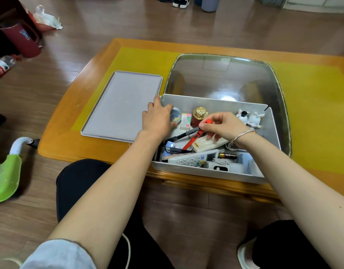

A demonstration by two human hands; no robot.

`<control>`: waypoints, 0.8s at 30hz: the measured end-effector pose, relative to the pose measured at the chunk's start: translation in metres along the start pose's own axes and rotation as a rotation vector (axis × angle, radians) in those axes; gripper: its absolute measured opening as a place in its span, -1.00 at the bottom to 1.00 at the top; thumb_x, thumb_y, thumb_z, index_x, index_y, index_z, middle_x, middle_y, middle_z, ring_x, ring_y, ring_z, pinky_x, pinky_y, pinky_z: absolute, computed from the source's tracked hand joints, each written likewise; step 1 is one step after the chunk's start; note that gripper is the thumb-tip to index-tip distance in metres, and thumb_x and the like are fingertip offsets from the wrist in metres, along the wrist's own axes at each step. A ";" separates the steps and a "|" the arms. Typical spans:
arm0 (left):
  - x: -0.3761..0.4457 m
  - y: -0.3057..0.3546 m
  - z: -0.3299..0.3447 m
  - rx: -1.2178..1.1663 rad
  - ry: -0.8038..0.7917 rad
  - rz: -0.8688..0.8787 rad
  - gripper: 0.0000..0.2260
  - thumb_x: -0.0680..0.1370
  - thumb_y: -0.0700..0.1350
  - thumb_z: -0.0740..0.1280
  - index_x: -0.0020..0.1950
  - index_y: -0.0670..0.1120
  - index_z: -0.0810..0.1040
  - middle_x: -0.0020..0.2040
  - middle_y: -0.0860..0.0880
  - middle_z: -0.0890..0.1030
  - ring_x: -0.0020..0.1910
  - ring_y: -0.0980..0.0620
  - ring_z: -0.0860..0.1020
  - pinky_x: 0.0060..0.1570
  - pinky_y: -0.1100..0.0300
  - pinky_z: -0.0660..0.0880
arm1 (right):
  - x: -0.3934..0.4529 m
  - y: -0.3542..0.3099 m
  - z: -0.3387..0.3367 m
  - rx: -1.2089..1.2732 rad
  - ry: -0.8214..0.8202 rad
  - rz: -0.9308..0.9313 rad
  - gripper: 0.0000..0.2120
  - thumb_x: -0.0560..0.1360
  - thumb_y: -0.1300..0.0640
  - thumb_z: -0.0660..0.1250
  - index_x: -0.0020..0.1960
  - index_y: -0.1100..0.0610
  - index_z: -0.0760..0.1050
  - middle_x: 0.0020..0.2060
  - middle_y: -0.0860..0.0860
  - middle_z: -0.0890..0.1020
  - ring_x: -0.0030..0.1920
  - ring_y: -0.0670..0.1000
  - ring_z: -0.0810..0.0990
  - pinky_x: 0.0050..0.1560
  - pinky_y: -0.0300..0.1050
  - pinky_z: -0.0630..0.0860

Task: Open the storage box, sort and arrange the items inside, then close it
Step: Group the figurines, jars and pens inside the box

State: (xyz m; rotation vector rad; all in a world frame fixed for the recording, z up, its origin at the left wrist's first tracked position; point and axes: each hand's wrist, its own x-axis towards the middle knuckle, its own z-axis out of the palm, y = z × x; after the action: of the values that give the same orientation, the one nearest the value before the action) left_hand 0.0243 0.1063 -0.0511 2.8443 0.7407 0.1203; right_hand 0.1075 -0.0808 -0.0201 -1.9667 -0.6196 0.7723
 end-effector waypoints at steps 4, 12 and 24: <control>0.003 0.001 0.000 0.012 -0.013 -0.003 -0.56 0.47 0.12 0.41 0.30 -0.01 0.49 0.42 -0.16 0.22 0.29 -0.21 0.33 0.12 -0.08 0.41 | -0.003 0.004 -0.006 0.021 0.016 -0.010 -0.95 0.45 0.18 0.41 -0.13 0.15 0.57 -0.35 0.06 0.64 -0.48 -0.10 0.56 -0.51 -0.27 0.48; 0.000 0.001 0.003 0.036 0.008 -0.024 -0.62 0.49 0.07 0.40 0.25 -0.04 0.50 0.37 -0.17 0.27 0.23 -0.20 0.37 0.03 -0.06 0.45 | -0.009 0.018 -0.030 -0.077 0.203 0.025 -0.91 0.47 0.19 0.39 -0.06 0.20 0.56 -0.46 -0.07 0.57 -0.52 -0.11 0.50 -0.59 -0.32 0.39; -0.010 -0.004 0.006 -0.016 0.017 -0.007 -0.62 0.51 0.03 0.39 0.28 -0.07 0.46 0.34 -0.17 0.30 0.19 -0.20 0.40 -0.01 -0.05 0.47 | -0.009 0.029 -0.039 -0.570 0.330 -0.101 -0.86 0.44 0.28 0.35 -0.02 0.16 0.59 -0.12 0.09 0.65 -0.08 0.05 0.58 0.14 -0.11 0.45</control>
State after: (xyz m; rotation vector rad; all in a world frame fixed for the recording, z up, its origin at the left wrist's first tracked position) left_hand 0.0148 0.1038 -0.0584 2.8285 0.7500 0.1490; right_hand 0.1334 -0.1220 -0.0276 -2.4836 -0.7864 0.1997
